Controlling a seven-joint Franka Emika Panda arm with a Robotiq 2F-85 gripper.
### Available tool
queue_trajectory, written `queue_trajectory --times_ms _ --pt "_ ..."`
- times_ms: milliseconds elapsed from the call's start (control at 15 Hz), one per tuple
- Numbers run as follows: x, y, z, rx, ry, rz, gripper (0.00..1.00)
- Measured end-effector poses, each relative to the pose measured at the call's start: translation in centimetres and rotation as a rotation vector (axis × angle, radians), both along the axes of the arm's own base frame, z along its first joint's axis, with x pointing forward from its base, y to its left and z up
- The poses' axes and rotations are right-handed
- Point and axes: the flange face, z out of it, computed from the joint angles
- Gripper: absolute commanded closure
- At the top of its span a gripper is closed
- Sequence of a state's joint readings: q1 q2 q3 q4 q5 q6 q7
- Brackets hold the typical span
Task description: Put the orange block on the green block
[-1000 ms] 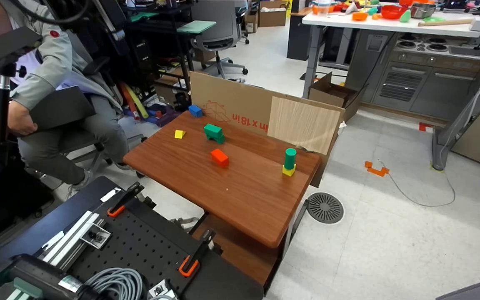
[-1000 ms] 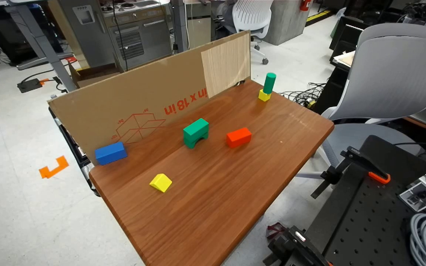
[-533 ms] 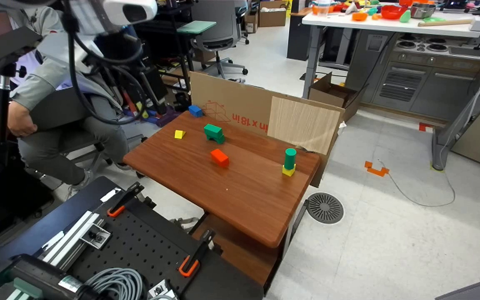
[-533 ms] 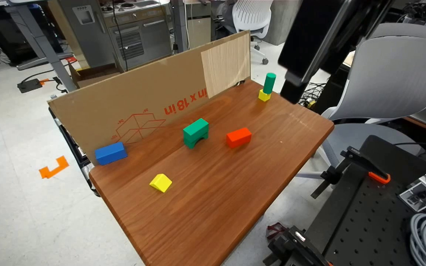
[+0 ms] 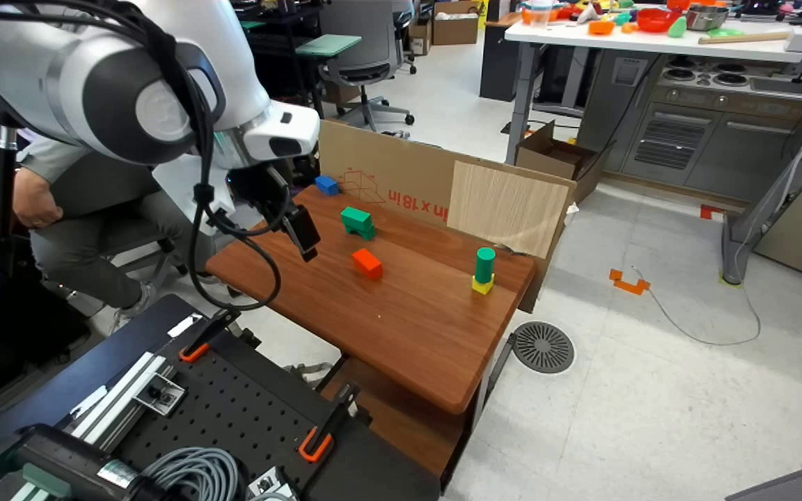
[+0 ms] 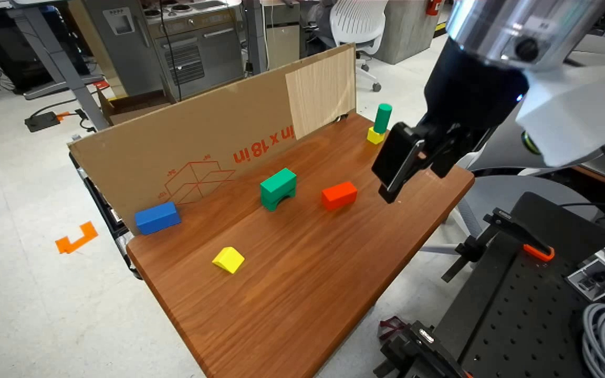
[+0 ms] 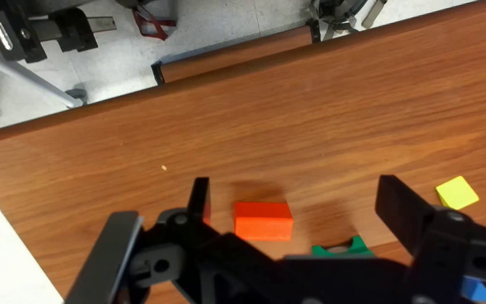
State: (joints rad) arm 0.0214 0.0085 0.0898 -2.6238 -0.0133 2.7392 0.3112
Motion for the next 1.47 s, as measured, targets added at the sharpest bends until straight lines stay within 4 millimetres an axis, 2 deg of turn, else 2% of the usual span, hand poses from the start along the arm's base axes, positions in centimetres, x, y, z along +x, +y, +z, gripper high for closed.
queue_trajectory --times_ms 267,533,1133,1467 --pt "0.3 -1.8 -4.2 0.021 0.049 -0.067 0.0" --pt "1.2 -2.7 -7.1 0.05 0.09 -0.093 0.0" --pt "5.3 -4.9 -10.4 0.043 0.101 -0.133 0.0" --pt "7.7 -5.2 -11.7 0.04 0.093 -0.138 0.0"
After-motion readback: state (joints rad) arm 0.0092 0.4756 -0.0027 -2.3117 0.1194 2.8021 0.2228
